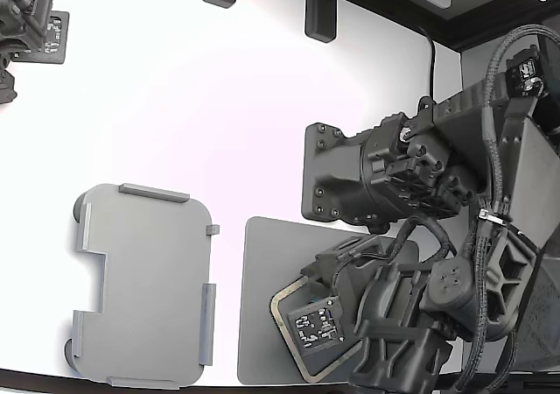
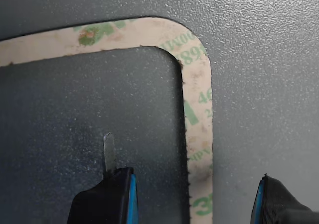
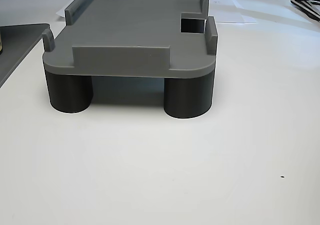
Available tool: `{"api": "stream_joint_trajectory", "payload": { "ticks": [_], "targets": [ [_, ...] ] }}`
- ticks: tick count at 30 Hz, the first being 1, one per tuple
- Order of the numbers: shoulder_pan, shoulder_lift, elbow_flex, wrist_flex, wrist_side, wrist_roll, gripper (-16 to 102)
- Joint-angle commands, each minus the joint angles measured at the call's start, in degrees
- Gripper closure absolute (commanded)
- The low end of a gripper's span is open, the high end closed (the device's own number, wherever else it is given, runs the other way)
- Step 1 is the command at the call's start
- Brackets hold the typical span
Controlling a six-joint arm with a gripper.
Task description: Move top rectangular frame to the holder.
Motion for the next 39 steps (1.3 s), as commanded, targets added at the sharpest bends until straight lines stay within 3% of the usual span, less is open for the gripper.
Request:
{"api": "stream_joint_trajectory", "payload": {
  "ticks": [1,13,39],
  "targets": [
    [-0.44,0.53,-1.93,0.62,0.18,-0.44,-9],
    [-0.18,0.35,0.09,-1.23,2.46,-2.55,14],
    [0.97,-1.49,1.93,-4.39,3.43,-1.76,31]
  ]
}}
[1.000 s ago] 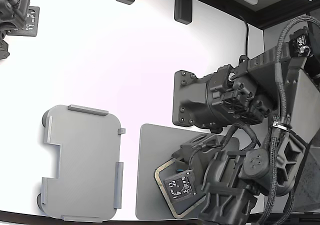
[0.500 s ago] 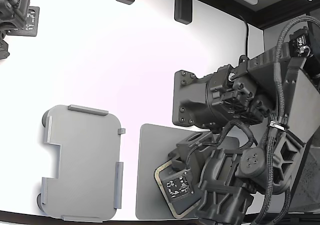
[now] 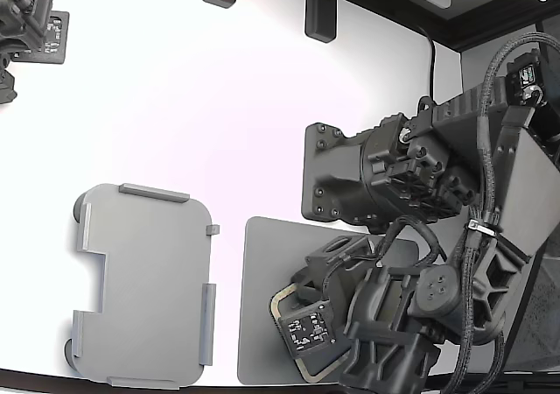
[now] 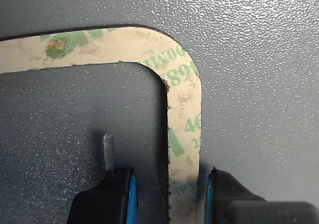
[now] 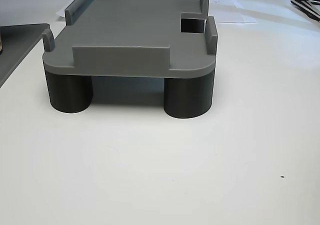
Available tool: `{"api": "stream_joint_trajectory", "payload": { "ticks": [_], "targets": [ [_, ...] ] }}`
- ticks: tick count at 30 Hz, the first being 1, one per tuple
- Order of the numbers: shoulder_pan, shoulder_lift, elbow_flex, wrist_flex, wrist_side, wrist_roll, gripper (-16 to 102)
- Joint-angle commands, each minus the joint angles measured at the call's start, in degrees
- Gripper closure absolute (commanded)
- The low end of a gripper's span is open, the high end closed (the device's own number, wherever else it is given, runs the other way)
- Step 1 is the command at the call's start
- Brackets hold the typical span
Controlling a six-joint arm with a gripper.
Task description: Move top rectangular frame to the holder.
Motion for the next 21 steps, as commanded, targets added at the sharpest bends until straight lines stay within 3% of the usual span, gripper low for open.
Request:
{"api": "stream_joint_trajectory", "payload": {
  "ticks": [1,8,15,21],
  "targets": [
    [-0.53,1.32,-0.44,-0.09,0.26,0.18,33],
    [-0.53,2.11,0.79,-0.18,0.44,0.44,49],
    [-0.53,1.67,0.62,0.26,0.62,1.67,96],
    [-0.53,1.14,-2.2,2.2,0.44,2.9,97]
  ]
}}
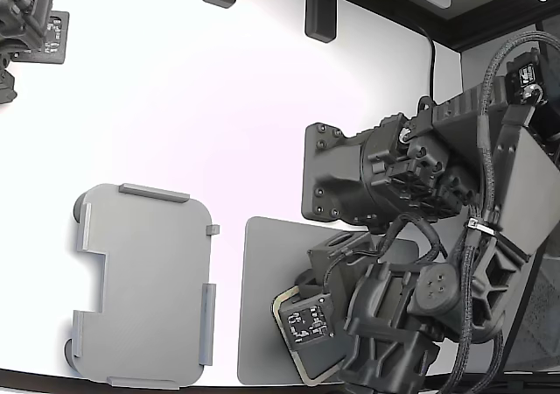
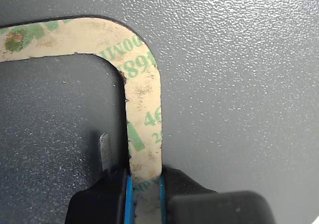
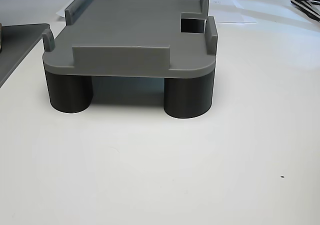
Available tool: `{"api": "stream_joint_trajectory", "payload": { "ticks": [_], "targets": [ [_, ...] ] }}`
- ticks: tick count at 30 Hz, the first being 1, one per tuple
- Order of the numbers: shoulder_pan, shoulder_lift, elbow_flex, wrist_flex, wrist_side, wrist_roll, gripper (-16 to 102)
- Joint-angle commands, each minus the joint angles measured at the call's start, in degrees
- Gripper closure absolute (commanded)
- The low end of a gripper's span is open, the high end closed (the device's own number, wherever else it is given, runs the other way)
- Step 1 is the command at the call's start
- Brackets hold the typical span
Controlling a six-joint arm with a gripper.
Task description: Move top rectangular frame to the holder.
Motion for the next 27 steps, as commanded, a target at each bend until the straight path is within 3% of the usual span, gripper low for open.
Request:
{"api": "stream_joint_trajectory", "payload": {
  "ticks": [1,5,12,17,22,27],
  "targets": [
    [-0.62,0.97,-3.43,1.49,0.0,0.97,97],
    [-0.79,4.22,-6.77,4.66,0.18,8.53,97],
    [-2.37,6.59,-21.36,15.73,5.54,27.42,97],
    [-8.0,3.96,-30.23,18.02,7.38,41.75,97],
    [-16.35,-0.79,-36.83,18.02,3.08,60.47,97],
    [-24.43,-7.38,-41.75,18.02,5.01,74.18,97]
  ]
}}
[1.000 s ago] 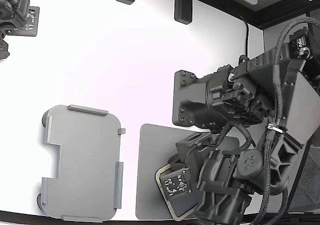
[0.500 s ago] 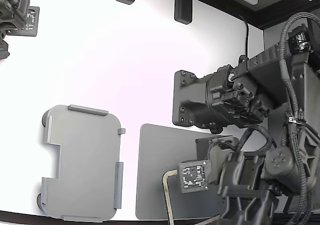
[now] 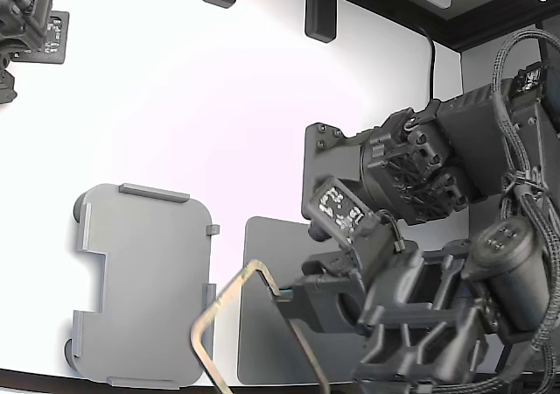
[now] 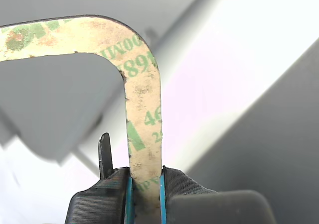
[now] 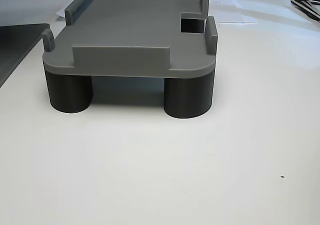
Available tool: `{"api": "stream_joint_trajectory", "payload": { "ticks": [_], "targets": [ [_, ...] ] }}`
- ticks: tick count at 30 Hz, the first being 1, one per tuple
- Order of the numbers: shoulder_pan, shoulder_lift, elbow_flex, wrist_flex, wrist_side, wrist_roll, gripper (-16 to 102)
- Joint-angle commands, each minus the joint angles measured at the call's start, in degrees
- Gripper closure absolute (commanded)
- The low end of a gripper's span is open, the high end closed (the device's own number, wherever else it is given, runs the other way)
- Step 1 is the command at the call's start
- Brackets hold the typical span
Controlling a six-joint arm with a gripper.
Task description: Move top rectangular frame to the holder.
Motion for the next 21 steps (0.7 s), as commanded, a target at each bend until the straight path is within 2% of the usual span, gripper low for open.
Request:
{"api": "stream_joint_trajectory", "payload": {
  "ticks": [1,6,11,21],
  "targets": [
    [-5.89,-2.64,-4.22,0.62,1.58,12.57,97],
    [-11.25,-9.67,-8.26,0.62,1.58,20.92,97],
    [-12.57,-15.21,-12.48,0.53,-0.97,25.22,97],
    [-13.18,-13.01,-8.44,0.35,-2.29,22.06,97]
  ]
}}
